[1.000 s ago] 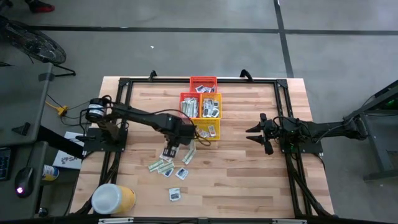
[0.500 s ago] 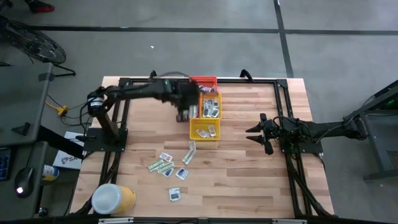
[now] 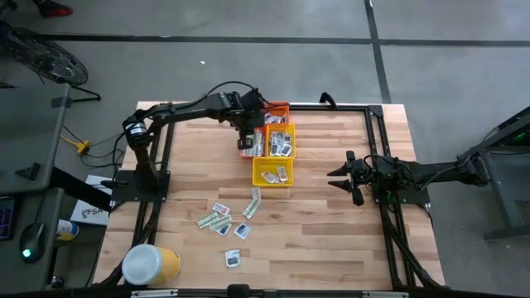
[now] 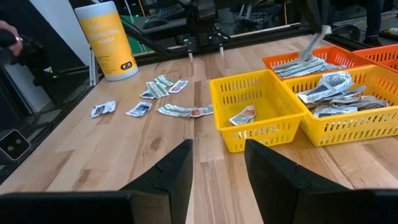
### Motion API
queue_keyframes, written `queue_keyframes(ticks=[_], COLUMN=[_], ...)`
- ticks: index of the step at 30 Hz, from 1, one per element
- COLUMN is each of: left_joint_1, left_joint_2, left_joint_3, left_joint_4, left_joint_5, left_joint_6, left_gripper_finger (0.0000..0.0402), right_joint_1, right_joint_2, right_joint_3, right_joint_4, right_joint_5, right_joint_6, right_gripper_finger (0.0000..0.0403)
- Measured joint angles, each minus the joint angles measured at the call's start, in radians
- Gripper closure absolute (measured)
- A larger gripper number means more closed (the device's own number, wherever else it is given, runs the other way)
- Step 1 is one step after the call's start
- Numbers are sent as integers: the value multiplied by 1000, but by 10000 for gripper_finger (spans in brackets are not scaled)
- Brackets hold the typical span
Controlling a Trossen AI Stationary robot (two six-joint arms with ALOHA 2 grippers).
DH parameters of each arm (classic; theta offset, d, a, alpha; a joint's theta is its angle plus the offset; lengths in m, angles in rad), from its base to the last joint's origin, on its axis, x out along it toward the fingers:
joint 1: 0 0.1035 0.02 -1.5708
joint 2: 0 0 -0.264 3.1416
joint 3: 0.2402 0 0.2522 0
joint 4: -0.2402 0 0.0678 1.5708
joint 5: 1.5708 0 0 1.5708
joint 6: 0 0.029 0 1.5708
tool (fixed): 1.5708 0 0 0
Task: Pick & Place First Aid Supplies
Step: Put the bandage into the bottom orange bin
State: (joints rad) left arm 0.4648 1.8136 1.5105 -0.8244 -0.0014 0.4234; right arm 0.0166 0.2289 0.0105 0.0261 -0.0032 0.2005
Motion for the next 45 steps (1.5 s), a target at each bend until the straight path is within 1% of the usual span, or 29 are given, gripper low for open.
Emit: queue_keyframes(ticks=[3, 11, 14, 17, 24, 28, 33, 40, 45], left_joint_1=[9, 6, 6, 6, 6, 6, 7, 6, 6], left_joint_2=[20, 69, 74, 73, 73, 69, 26, -74, -151], left_joint_3=[1, 1, 1, 1, 1, 1, 1, 1, 1], left_joint_4=[13, 14, 23, 57, 53, 49, 36, 38, -40], left_joint_5=[46, 73, 74, 74, 71, 51, -9, -8, -8], left_joint_6=[0, -8, -9, -9, 11, 17, 14, -80, -176], left_gripper_finger=[401, 401, 392, 364, 271, 241, 234, 234, 234], right_joint_1=[0, 0, 0, 0, 0, 0, 0, 0, 0], right_joint_2=[0, 0, 0, 0, 0, 0, 0, 0, 0], right_joint_3=[0, 0, 0, 0, 0, 0, 0, 0, 0], right_joint_4=[0, 0, 0, 0, 0, 0, 0, 0, 0], right_joint_5=[0, 0, 0, 0, 0, 0, 0, 0, 0], right_joint_6=[0, 0, 0, 0, 0, 0, 0, 0, 0], right_gripper_finger=[263, 263, 263, 263, 263, 263, 263, 263, 263])
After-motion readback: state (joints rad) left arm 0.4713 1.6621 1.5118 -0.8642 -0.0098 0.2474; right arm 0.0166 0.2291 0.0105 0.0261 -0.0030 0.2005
